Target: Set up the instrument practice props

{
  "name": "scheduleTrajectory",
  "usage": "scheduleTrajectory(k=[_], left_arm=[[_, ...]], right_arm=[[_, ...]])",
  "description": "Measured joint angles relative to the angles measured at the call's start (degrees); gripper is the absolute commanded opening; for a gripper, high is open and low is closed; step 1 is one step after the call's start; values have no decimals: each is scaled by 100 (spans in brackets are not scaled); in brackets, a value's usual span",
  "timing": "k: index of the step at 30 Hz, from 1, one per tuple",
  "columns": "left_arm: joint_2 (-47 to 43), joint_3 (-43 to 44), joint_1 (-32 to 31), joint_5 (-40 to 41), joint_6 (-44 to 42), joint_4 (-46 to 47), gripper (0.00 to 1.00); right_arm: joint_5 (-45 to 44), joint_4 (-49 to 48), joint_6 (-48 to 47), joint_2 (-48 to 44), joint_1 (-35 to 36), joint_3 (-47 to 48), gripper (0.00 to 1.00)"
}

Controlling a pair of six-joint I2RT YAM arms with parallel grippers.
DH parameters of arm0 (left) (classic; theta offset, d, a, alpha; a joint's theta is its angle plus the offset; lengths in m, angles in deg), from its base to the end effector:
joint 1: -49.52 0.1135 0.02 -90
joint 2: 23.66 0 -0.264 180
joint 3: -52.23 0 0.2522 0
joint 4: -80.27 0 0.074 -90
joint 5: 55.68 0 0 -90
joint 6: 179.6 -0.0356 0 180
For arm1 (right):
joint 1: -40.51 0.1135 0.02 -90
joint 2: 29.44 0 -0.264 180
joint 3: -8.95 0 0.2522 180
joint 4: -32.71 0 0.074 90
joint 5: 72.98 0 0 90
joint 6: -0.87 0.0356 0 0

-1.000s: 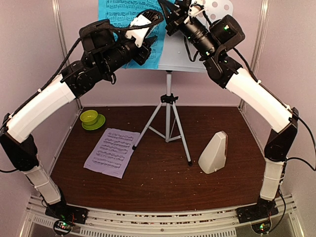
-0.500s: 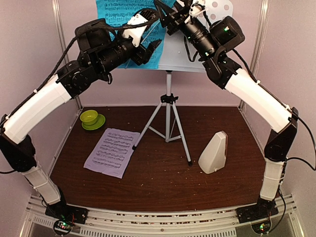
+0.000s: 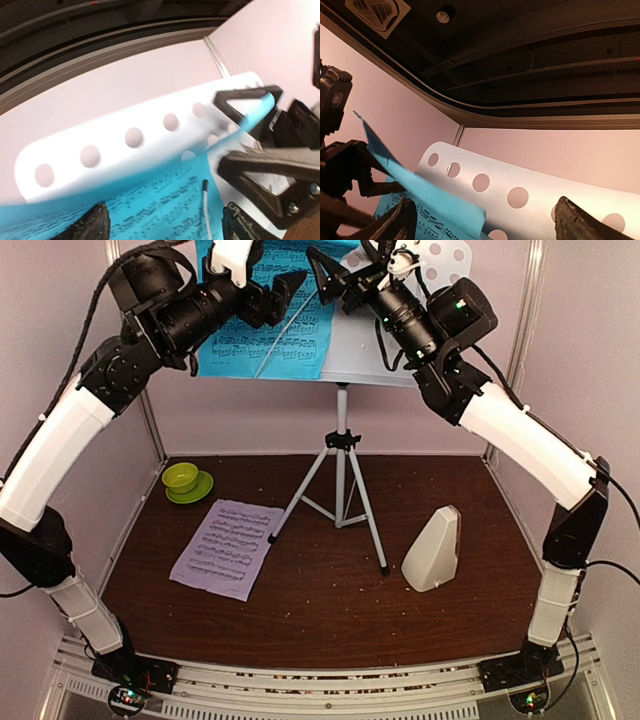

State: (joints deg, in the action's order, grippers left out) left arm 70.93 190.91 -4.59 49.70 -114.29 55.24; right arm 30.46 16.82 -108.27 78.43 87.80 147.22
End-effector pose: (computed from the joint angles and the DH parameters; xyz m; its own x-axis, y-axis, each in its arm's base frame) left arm 0.1980 -0.2575 0.5875 0.4388 0.0806 -0.8949 0.4962 0.8086 0.3161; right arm 0.2609 0.2948 0.5709 0.7332 0.3242 -0.5977 -0.6173 0.6859 -0.3853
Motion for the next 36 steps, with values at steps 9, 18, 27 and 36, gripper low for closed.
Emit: scheduleTrajectory(k=[9, 18, 27, 36], left_arm=[[514, 1217, 713, 24, 260, 177, 76], [901, 1364, 824, -13, 271, 216, 77], [719, 1290, 826, -168, 417, 37, 88], [-538, 507, 929, -409, 1290, -439, 91]], right_arm=[[-129, -315, 111, -817, 0, -1082, 100], [-247, -577, 184, -1279, 0, -1652, 100], [-343, -562, 269, -1445, 0, -1834, 100], [-542, -146, 533, -1733, 0, -1912, 100]])
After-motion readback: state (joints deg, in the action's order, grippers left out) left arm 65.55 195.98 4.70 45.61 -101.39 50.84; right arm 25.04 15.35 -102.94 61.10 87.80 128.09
